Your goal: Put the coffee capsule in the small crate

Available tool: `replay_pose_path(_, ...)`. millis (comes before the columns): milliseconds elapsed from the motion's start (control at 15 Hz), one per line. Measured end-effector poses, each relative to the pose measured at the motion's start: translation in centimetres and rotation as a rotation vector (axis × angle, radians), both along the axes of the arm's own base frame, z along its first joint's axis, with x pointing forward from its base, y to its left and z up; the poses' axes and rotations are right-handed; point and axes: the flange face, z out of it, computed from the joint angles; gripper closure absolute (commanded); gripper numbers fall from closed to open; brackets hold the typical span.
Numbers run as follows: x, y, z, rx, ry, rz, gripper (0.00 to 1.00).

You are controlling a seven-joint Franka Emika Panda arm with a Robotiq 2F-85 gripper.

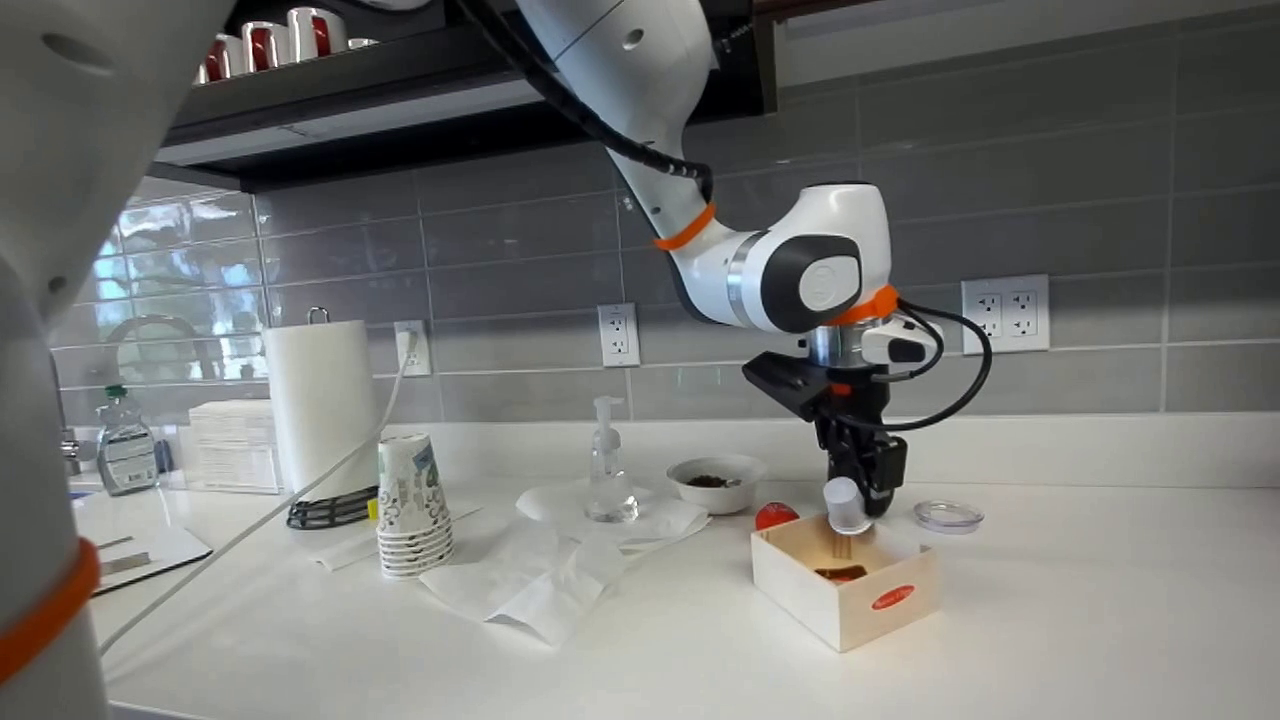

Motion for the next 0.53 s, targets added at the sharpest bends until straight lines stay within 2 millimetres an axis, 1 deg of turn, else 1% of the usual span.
replay_pose_path(67,0.25,0.06,0.08,0.008,-0.003,0.0,0.01)
replay_pose_path(200,0.44,-0.03,0.28,0.019,-0.011,0.003,0.0)
replay_pose_path(533,0.1,-0.84,0.26,0.033,-0.018,-0.003,0.0)
